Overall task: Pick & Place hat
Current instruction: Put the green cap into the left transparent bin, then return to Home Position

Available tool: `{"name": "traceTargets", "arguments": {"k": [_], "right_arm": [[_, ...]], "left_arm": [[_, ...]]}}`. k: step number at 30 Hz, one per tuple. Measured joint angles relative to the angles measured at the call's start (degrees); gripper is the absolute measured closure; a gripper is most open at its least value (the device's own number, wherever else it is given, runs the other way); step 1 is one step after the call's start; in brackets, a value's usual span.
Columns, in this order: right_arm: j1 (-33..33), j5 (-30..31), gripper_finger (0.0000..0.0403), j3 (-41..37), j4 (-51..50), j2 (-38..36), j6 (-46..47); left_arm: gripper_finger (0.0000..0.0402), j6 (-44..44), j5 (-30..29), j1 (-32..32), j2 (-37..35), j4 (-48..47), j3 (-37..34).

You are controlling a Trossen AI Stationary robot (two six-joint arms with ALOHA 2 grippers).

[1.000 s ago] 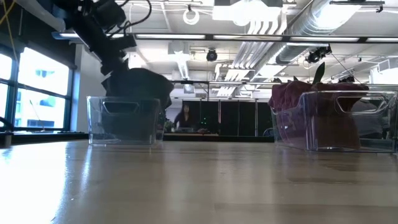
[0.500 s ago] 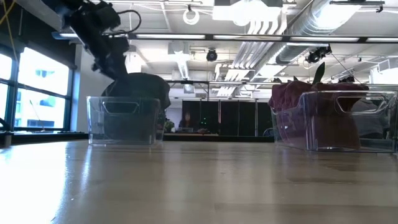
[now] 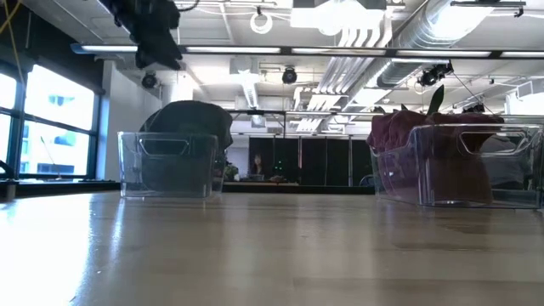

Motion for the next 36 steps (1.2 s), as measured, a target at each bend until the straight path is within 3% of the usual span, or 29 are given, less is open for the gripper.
{"name": "traceTargets", "arguments": {"k": [3, 6, 10, 12, 17, 20, 27, 31, 36], "right_arm": [[0.00, 0.01, 0.0204, 0.00, -0.03, 0.33, -0.40], [0.00, 0.00, 0.0204, 0.00, -0.09, 0.85, -1.09], [0.00, -1.15, 0.0204, -0.10, -1.16, 0.88, -0.80], [0.01, -1.29, 0.0204, -0.09, -1.09, 0.88, -0.36], [1.10, -0.83, 0.0204, -0.09, -1.12, 0.88, -0.02], [2.14, -0.83, 0.0204, -0.09, -1.12, 0.88, 0.39], [5.60, -0.44, 0.0204, -0.09, -3.22, 0.88, 3.50], [7.59, -0.28, 0.0204, -3.20, -3.77, 0.02, 4.47], [8.76, -2.97, 0.0214, -13.38, -1.43, -5.96, 6.34]], "left_arm": [[0.0328, -0.57, -5.64, -4.76, 0.29, 1.23, -4.76], [0.0385, -0.44, -17.43, -7.88, 1.61, 2.98, -9.49], [0.0383, 0.40, -32.30, -7.54, 3.78, 2.98, -12.39], [0.0378, 0.13, -35.41, -5.74, 5.24, 5.06, -13.04], [0.0391, -0.36, -28.29, 0.43, 7.69, 14.86, -13.51], [0.0400, -0.36, -27.78, 2.74, 8.91, 16.38, -13.30], [0.0399, -0.36, -26.20, 3.66, 6.51, 2.35, -7.64], [0.0399, -1.57, -23.27, 1.07, 2.84, -5.13, -4.24], [0.0401, -8.18, -12.86, -6.99, -5.23, -3.92, -3.76]]}}
